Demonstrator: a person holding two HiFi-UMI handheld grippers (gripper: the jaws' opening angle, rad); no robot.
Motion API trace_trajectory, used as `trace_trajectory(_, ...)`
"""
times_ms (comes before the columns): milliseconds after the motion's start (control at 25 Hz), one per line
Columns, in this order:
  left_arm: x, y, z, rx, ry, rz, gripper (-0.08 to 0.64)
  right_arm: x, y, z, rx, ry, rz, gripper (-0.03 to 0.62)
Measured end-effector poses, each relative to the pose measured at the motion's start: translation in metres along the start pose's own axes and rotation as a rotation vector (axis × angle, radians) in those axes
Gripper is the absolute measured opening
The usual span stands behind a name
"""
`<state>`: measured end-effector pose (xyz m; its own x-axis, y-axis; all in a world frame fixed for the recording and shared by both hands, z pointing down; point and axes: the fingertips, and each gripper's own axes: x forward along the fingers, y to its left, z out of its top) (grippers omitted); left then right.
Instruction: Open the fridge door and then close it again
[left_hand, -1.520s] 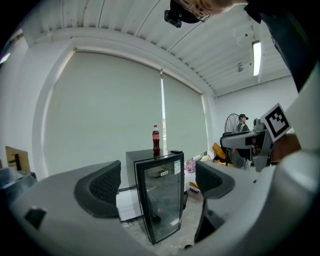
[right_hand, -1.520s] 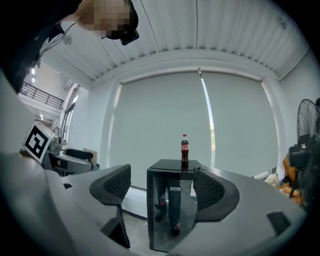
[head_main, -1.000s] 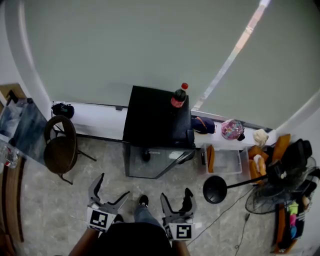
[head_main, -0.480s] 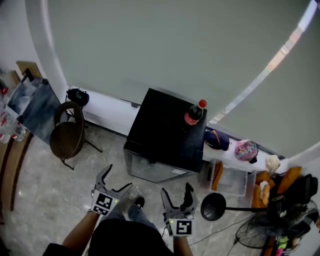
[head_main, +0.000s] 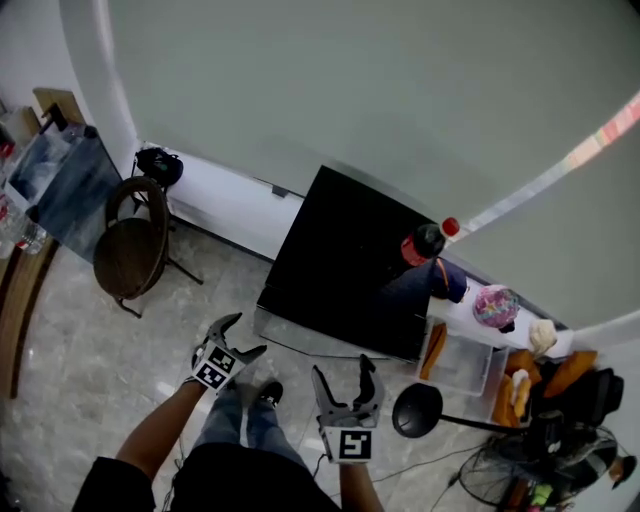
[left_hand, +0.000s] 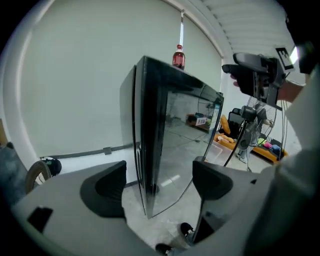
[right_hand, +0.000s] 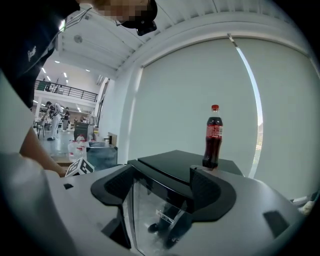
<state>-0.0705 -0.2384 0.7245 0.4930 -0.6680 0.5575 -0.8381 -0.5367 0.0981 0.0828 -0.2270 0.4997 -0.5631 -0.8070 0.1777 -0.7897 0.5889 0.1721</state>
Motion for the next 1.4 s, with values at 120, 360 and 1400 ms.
trace_trajectory(120, 0.02, 0.012, -0.021, -0.003, 0.054, -0.021, 0.399, 0.023, 0.013, 0.0, -0.009, 0.007, 0.019, 0.37)
trace_trajectory(360, 0.061, 0.013, -0.037, 0.011, 0.075, -0.072, 0.319, 0.054, 0.029, -0.021, -0.065, 0.097, 0.07, 0.348)
trace_trajectory(1400, 0.061, 0.021, -0.031, 0.106, 0.152, -0.056, 0.101, 0.101, 0.038, -0.038, -0.068, 0.267, 0.122, 0.187)
